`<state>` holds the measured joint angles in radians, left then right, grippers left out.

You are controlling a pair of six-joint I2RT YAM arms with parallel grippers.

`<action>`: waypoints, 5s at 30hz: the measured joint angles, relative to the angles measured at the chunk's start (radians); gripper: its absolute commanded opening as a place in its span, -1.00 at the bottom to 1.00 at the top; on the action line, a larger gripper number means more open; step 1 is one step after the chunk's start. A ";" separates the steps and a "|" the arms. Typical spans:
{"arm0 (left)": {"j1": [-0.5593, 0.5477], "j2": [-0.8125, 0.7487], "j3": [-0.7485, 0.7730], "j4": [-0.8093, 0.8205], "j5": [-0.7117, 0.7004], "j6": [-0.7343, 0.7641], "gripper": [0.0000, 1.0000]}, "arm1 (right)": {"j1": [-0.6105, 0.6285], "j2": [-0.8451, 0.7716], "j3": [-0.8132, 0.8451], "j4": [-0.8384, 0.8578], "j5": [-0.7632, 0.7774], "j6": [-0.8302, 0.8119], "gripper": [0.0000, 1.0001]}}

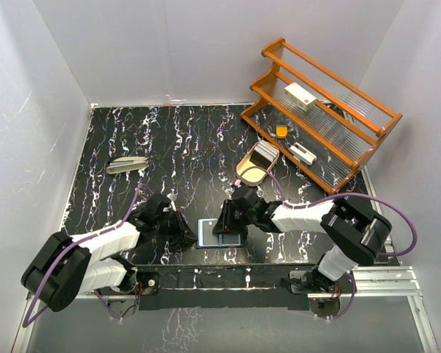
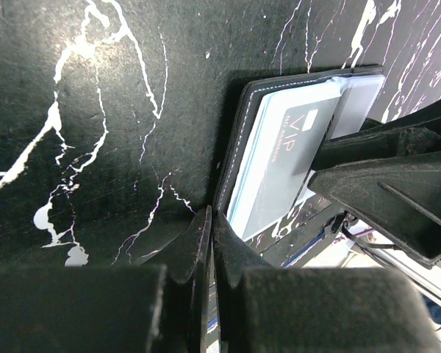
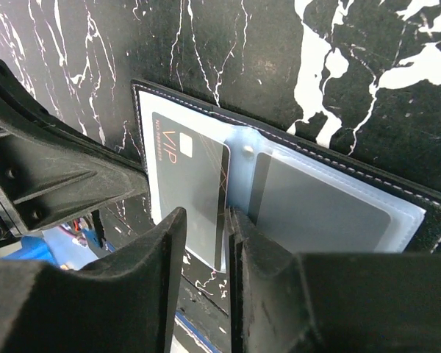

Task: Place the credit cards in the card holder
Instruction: Insert the credit card into the card holder, then pick up the credit card from the storage box.

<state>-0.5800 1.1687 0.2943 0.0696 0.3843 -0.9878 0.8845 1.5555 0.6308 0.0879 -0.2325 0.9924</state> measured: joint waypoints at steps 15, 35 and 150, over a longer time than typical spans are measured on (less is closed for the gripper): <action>-0.001 -0.043 0.005 -0.040 -0.004 0.014 -0.26 | 0.002 -0.035 0.219 -0.307 0.095 -0.242 -0.16; -0.003 -0.182 0.172 -0.259 -0.039 0.139 0.97 | -0.153 0.109 0.703 -0.647 0.586 -0.756 -0.05; -0.003 -0.288 0.178 -0.309 0.002 0.101 0.80 | -0.312 0.278 0.938 -0.978 0.588 -0.909 -1.00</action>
<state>-0.5827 0.8806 0.4725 -0.2390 0.3859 -0.8864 0.5720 1.8336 1.5684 -0.8906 0.3557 0.0834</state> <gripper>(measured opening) 0.922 0.009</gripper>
